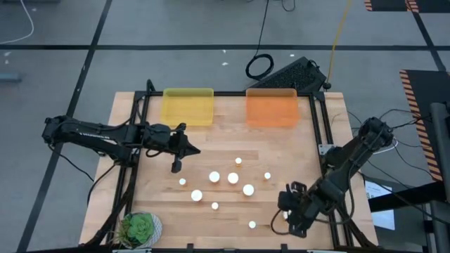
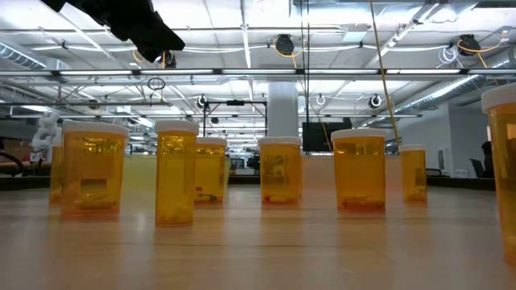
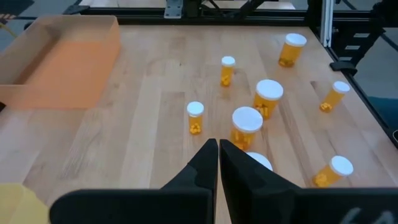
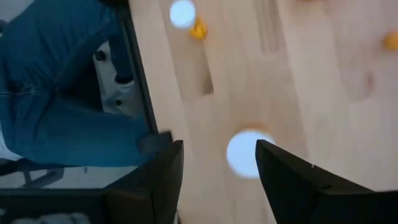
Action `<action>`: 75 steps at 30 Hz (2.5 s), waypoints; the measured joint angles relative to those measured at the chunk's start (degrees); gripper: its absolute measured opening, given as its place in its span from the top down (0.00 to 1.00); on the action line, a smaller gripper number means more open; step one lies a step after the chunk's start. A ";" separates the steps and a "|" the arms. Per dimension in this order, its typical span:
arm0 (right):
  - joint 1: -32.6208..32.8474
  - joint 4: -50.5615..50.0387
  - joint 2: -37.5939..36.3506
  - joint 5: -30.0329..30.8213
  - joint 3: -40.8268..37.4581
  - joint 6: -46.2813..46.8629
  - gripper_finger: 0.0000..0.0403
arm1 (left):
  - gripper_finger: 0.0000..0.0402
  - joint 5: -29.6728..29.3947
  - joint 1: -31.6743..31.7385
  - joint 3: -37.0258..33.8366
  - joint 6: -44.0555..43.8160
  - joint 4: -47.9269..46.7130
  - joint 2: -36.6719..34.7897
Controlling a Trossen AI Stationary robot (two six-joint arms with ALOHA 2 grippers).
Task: Pick and place medicine bottles into bin by pill shape (circle, oval)
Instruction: Put the big yellow pill bottle into the transparent orange bin
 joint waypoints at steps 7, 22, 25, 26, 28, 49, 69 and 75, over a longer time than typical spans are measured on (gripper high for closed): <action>2.84 -0.44 2.18 0.00 0.00 4.00 0.50 | 0.95 0.00 0.00 0.00 -0.05 -0.15 0.00; -0.24 -1.75 8.63 -1.19 -0.07 -2.78 0.24 | 0.79 0.00 0.00 -0.02 -0.15 -1.77 0.00; -0.87 -1.83 9.80 -1.42 -0.09 -3.59 0.24 | 0.76 0.00 0.00 -0.02 -0.08 -2.08 0.00; -0.99 -1.83 10.16 -1.40 -0.09 -3.81 0.24 | 0.76 0.00 0.00 -0.02 0.08 -1.97 0.00; -1.09 -1.94 10.61 -1.49 -0.09 -4.12 0.24 | 0.74 0.00 0.00 -0.02 0.48 -1.88 0.00; -0.59 4.53 10.65 -4.43 -9.89 -0.58 0.25 | 0.75 0.00 0.00 -0.02 1.16 -1.84 0.00; -2.54 2.05 9.90 -4.68 -9.94 -1.97 0.47 | 0.75 0.00 -0.02 -0.02 1.19 -1.83 0.00; -6.60 -0.95 5.83 -4.43 -9.94 -2.51 0.43 | 0.75 -0.76 -0.04 -0.02 1.33 -1.82 0.00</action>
